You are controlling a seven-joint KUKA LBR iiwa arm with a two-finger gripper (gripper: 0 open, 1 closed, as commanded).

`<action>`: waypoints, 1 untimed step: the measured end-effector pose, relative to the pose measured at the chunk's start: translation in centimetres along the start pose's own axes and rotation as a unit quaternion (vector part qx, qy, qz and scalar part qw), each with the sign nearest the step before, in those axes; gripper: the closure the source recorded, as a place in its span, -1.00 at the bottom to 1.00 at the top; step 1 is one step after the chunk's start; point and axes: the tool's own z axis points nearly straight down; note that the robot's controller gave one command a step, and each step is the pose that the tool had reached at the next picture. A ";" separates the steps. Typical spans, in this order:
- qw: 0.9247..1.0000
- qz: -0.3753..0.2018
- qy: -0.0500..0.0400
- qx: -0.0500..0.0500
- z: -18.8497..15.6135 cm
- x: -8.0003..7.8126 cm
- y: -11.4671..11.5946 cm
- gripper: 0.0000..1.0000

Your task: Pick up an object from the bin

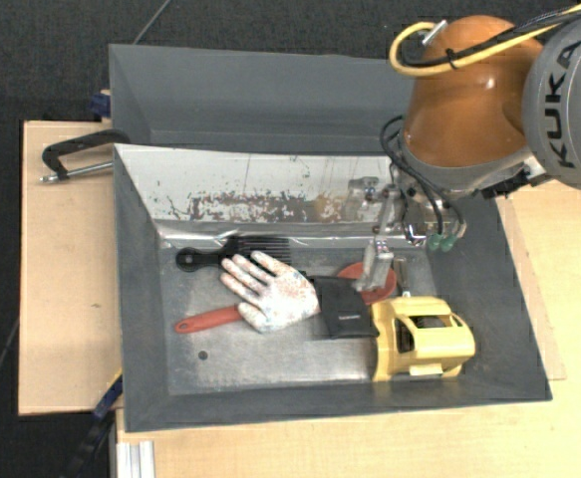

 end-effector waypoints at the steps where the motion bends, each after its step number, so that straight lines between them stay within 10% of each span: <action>1: 1.000 0.000 -0.005 0.000 -0.5 -0.1 0.0 -1.00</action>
Offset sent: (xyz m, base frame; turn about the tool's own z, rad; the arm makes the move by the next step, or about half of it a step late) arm 0.0096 -0.0586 -0.1716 0.2947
